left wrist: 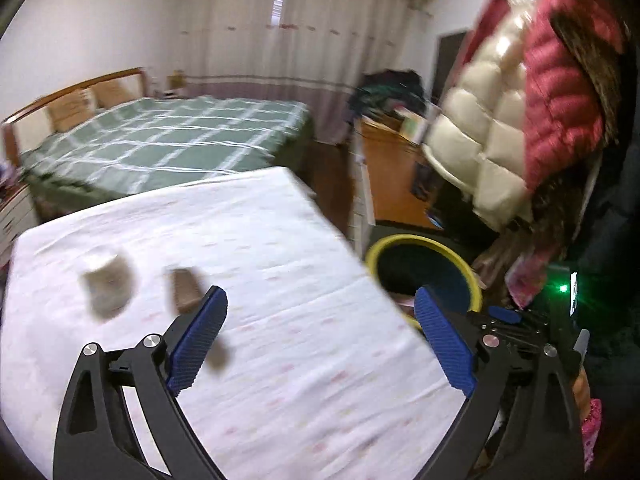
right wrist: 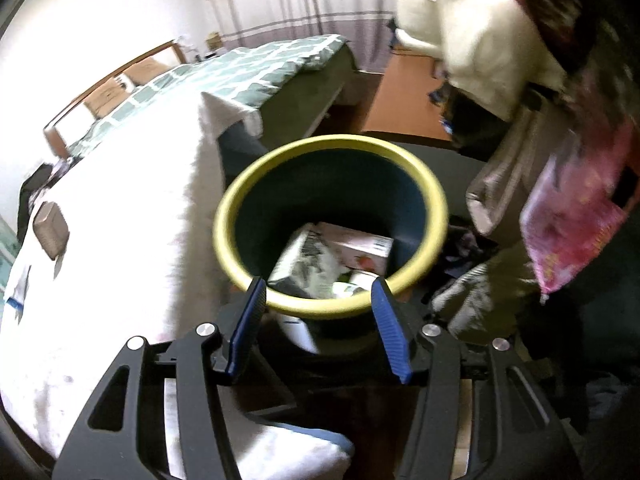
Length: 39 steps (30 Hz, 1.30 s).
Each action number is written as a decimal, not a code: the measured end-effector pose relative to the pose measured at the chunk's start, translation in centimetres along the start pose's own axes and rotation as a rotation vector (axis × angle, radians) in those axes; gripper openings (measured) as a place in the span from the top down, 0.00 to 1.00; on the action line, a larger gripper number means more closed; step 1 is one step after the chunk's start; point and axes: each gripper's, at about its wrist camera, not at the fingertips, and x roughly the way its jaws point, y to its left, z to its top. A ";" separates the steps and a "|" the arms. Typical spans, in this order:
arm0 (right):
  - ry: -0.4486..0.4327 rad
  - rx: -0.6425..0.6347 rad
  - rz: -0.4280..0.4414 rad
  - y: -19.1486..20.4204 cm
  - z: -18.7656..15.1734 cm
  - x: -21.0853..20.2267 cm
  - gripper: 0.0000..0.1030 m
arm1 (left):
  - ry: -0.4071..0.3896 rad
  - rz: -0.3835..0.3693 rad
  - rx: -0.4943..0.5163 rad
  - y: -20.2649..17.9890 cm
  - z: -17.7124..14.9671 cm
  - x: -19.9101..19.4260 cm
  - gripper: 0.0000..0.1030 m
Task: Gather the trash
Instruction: 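Grasp the small brown tray with the right gripper and lift it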
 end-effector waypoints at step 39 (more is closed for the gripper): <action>0.121 -0.354 0.314 31.4 5.7 7.3 0.51 | -0.056 0.251 -0.328 17.8 -9.3 -10.8 0.05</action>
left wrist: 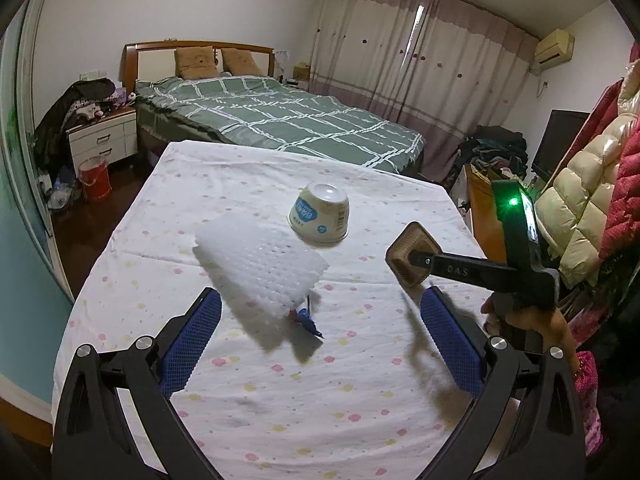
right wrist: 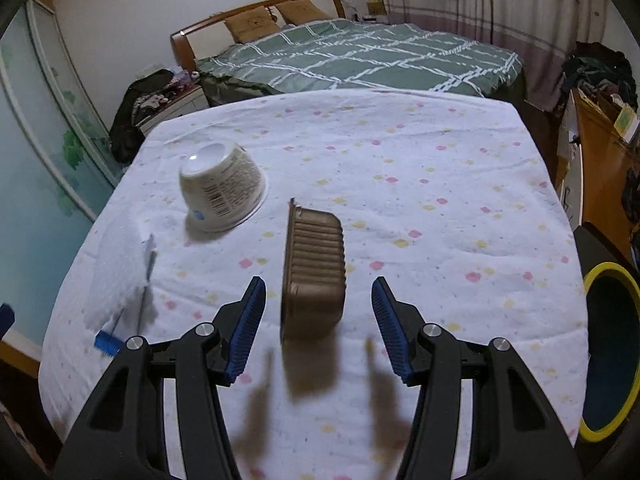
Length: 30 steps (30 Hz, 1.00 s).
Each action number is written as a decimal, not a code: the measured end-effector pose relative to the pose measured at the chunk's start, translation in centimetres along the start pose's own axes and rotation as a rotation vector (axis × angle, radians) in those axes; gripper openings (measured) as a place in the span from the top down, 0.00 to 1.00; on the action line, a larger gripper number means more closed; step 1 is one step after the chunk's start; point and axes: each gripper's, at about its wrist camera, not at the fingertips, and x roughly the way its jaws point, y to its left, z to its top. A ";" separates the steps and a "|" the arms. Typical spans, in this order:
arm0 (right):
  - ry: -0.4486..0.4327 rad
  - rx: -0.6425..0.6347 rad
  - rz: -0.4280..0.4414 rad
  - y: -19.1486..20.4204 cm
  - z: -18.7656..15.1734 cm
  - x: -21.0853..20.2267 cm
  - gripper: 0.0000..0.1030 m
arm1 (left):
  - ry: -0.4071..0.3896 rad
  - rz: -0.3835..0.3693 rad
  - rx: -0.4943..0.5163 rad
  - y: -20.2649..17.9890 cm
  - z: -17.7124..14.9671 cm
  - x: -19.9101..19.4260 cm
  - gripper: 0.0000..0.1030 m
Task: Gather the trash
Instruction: 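Grasp the small brown tray with the right gripper and lift it, then carry the brown tray into the bin and open the right gripper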
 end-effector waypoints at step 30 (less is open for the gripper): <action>-0.143 0.270 -0.214 -16.9 -5.1 -10.1 0.77 | 0.048 -0.014 0.051 -3.0 -0.5 2.3 0.05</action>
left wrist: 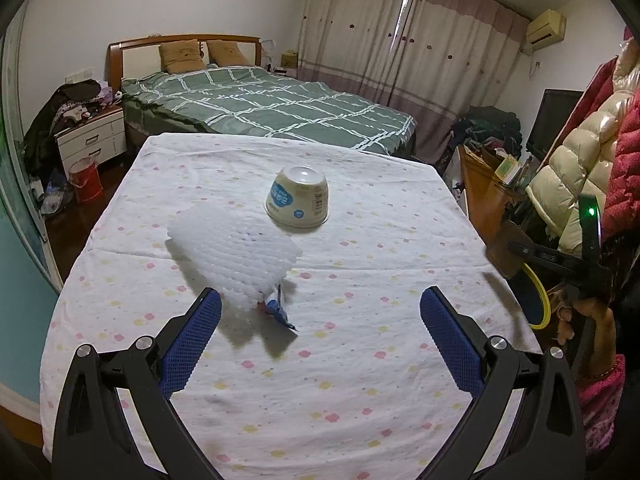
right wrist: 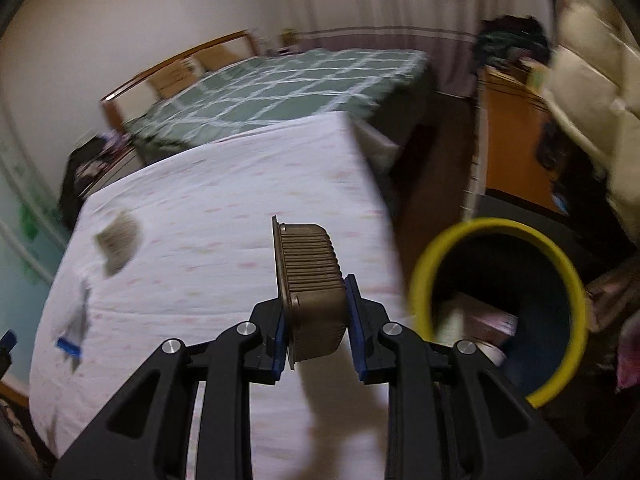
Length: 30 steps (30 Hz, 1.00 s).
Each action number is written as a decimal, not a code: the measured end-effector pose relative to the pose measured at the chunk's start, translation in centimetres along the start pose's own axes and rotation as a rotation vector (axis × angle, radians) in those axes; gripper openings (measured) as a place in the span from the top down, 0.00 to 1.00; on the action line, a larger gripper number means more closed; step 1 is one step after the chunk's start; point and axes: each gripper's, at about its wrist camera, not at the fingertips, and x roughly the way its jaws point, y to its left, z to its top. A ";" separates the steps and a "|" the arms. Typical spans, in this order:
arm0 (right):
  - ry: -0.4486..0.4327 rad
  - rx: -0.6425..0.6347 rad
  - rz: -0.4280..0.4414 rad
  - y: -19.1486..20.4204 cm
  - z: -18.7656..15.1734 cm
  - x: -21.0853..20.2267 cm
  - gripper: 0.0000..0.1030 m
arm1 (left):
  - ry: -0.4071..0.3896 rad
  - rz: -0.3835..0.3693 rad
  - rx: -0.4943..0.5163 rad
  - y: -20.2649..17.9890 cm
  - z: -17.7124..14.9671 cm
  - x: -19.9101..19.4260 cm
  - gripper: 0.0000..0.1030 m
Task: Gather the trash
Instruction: 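Carry the brown tray into the bin and open the right gripper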
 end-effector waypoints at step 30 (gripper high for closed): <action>0.070 0.173 -0.155 -11.5 -2.0 3.6 0.65 | 0.063 0.091 -0.017 1.2 1.2 2.5 0.05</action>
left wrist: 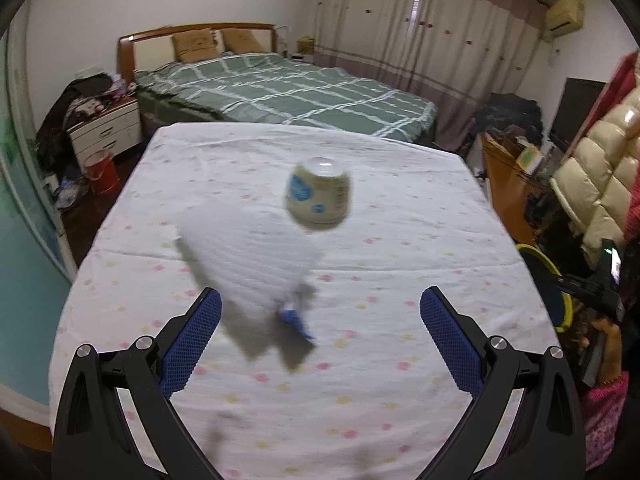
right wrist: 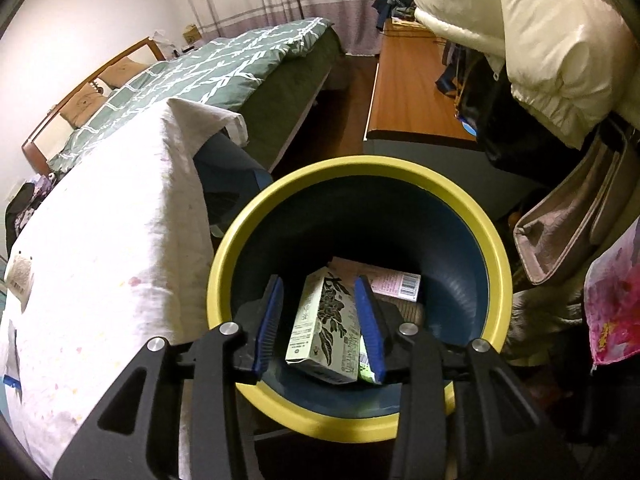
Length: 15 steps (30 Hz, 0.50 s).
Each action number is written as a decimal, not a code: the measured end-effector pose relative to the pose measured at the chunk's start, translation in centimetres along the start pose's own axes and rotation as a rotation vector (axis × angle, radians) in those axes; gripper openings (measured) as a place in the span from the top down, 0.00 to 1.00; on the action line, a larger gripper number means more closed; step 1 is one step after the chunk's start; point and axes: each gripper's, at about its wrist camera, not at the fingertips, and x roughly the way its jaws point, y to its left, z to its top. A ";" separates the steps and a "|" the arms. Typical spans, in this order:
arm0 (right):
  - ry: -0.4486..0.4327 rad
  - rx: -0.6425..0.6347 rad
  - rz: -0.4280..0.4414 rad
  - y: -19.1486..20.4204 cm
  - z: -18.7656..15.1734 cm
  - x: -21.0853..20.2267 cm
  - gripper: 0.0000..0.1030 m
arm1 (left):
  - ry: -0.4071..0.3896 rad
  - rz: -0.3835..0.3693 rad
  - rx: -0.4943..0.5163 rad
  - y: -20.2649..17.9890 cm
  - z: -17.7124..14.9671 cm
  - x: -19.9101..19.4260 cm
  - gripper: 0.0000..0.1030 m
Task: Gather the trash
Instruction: 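Carry the brown tray into the bin and open the right gripper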
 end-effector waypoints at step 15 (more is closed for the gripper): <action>0.017 -0.060 0.030 3.1 0.0 0.7 0.64 | 0.134 0.033 -0.111 7.0 3.0 7.7 0.17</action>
